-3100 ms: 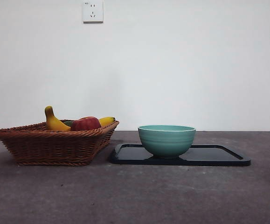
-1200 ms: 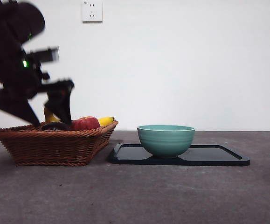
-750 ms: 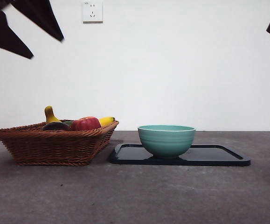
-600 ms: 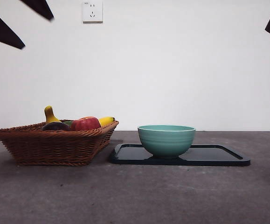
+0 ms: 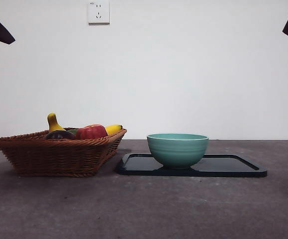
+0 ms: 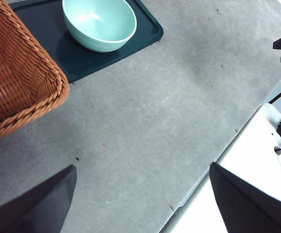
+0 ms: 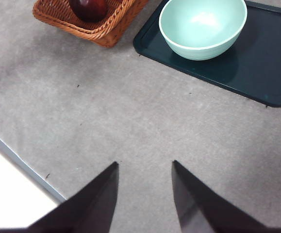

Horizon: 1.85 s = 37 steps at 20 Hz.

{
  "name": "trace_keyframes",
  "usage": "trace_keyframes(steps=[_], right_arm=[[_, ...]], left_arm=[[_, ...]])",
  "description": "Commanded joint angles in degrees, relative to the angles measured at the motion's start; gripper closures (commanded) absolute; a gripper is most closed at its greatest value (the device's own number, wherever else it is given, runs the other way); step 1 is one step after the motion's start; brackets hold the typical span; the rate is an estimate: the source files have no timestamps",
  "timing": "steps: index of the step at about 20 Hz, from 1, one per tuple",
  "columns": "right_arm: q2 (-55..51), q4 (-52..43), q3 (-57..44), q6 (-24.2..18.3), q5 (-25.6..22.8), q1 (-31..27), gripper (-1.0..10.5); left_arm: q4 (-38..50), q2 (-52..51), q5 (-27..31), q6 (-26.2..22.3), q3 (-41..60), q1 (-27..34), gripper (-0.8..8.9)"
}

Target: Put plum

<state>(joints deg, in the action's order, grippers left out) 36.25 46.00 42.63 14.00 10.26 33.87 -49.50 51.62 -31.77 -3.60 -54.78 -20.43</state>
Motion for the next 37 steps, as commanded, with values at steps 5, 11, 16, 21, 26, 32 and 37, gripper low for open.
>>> trace_keyframes(steps=[5, 11, 16, 21, 26, 32, 37], right_arm=[[4.9, -5.7, 2.3, 8.9, -0.3, -1.2, 7.4], [22.3, -6.8, 15.7, 4.3, 0.1, -9.1, 7.2], [37.8, -5.6, 27.2, -0.3, 0.2, -12.9, 7.2], [50.1, -5.4, 33.4, -2.8, 0.2, -14.8, 7.1], [58.9, -8.9, 34.0, -3.0, 0.6, -14.9, 7.1], [66.3, -13.5, 34.0, -2.7, 2.1, -14.7, 7.1], [69.7, -16.2, 34.0, -2.6, 1.9, -14.2, 7.3]], left_arm=[[0.7, 0.4, -0.3, -0.9, -0.9, -0.2, 3.81], [0.6, 0.4, -0.3, -1.6, -0.9, -0.2, 3.81], [0.6, 0.4, -0.3, -1.7, -0.9, -0.2, 3.81], [0.6, 0.4, -0.3, -1.7, -0.9, -0.2, 3.81], [0.6, 0.4, -0.3, -1.7, -0.9, -0.2, 3.81], [-0.4, 0.4, -0.3, -1.7, -0.9, -0.2, 3.81], [-0.5, 0.4, -0.3, -1.7, -0.9, -0.2, 3.81]])
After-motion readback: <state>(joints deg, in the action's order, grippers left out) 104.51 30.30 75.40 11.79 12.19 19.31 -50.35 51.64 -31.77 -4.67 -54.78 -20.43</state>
